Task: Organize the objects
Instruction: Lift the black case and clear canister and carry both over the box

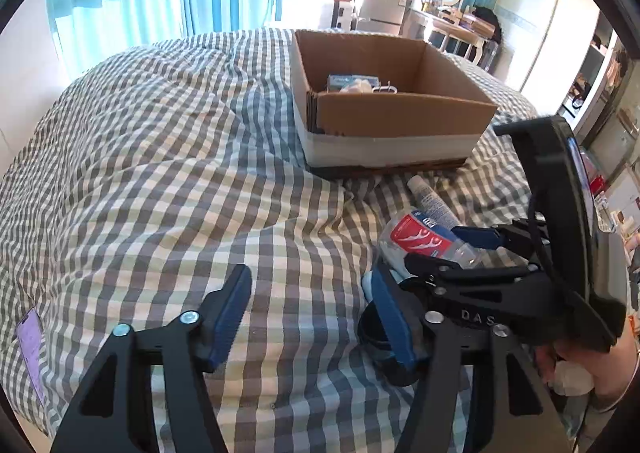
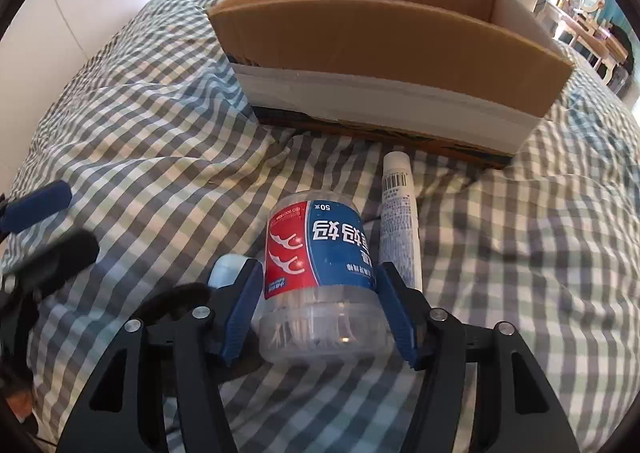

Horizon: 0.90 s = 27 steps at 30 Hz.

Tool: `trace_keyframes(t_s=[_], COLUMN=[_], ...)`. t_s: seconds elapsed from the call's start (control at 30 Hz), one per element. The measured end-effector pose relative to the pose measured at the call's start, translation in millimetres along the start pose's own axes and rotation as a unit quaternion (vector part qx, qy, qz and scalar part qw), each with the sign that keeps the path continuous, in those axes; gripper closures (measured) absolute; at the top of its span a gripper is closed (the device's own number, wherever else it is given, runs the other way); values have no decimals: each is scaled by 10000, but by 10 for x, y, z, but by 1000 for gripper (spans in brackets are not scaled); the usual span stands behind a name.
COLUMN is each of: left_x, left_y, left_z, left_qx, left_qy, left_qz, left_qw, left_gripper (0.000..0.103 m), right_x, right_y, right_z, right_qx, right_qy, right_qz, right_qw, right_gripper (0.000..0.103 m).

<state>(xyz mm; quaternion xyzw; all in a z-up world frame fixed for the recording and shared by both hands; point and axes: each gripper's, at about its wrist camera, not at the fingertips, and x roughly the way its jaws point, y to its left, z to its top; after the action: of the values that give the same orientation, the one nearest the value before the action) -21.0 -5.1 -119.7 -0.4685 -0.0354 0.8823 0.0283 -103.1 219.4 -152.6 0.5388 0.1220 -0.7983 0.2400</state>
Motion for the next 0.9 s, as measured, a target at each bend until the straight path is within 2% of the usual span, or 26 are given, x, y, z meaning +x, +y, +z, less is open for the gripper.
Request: trace_keyframes(t_s=[0.1, 0.13, 0.2, 0.27, 0.4, 0.5, 0.67, 0.73, 0.77, 0.8, 0.9], left_x=[53, 52, 55, 45, 24, 134, 478, 575, 608, 631, 633], left_y=[3, 5, 0, -38, -224, -400, -561, -622, -646, -679, -729], left_z=[-27, -37, -51, -59, -86, -118, -196, -218, -230, -245, -270], left_qx=[-49, -54, -18, 54, 256, 443, 432, 497, 562, 642, 770], left_qy=[66, 64, 83, 102, 72, 224, 715, 801, 839, 875, 901], left_qz=[16, -1, -64, -120, -467, -693, -907, -843, -820, -773, -794], left_qw=[10000, 10000, 9999, 9999, 9986, 9964, 9924, 9920, 9915, 9911, 9898], left_gripper=[21, 21, 21, 21, 20, 20, 20, 20, 22, 30, 32], right_x=[202, 195, 112, -93, -539, -803, -941, -938, -918, -903, -943], right_y=[-103, -149, -166, -185, -323, -473, -581, -575, -554, -540, -574], right_z=[-4, -27, -67, -115, -170, -188, -183, -203, -194, -208, -279], right_qx=[326, 434, 454, 459, 563, 705, 840, 849, 855, 855, 843], right_qy=[311, 280, 144, -196, -691, -936, -1083, -1087, -1078, -1073, -1068], right_qz=[474, 558, 433, 187, -19, -158, -121, -69, -55, -38, -25], right_qw=[9979, 9971, 9979, 9986, 9960, 9930, 9905, 9904, 9905, 9905, 9907], right_gripper=[41, 41, 42, 42, 42, 42, 42, 42, 42, 42, 42])
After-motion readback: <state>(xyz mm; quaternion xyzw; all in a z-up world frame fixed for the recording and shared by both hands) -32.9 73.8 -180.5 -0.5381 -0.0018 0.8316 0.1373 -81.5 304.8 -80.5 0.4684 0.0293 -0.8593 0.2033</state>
